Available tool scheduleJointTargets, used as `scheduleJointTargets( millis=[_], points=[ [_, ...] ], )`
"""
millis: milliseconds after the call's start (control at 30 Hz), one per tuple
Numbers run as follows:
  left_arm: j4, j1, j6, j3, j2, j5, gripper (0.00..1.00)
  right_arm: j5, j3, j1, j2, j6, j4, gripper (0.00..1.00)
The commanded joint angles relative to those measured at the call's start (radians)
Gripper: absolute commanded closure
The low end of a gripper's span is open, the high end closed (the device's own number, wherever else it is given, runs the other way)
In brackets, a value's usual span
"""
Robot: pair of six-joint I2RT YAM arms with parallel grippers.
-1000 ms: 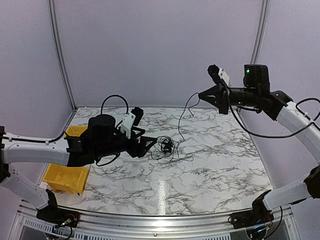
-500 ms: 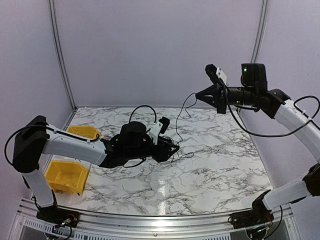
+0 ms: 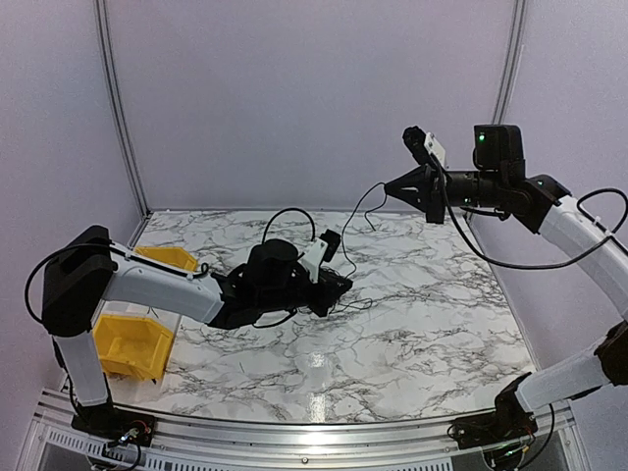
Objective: Untangle the cables
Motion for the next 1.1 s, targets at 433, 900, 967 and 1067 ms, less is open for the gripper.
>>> scheduleJointTargets(
  millis=[433, 900, 967, 1067],
  points=[
    [-1.118, 0.018, 0.012, 0.134, -0.629, -0.379, 1.0, -0.022, -0.377, -0.087, 0.029, -0.062, 0.196, 0.56],
    [-1.746, 0.08, -0.344, 0.153, -0.91, -0.674, 1.0, -0.002, -0.433, -0.088, 0.091, -0.101, 0.195, 0.56],
    [-1.788, 0.088, -0.387, 0.139, -0.934, -0.695, 1.0, -0.001, -0.436, -0.088, 0.092, -0.106, 0.195, 0.56],
    [-1.85, 0.102, -0.426, 0.111, -0.964, -0.729, 1.0, 0.001, -0.438, -0.089, 0.093, -0.108, 0.195, 0.56]
  ],
)
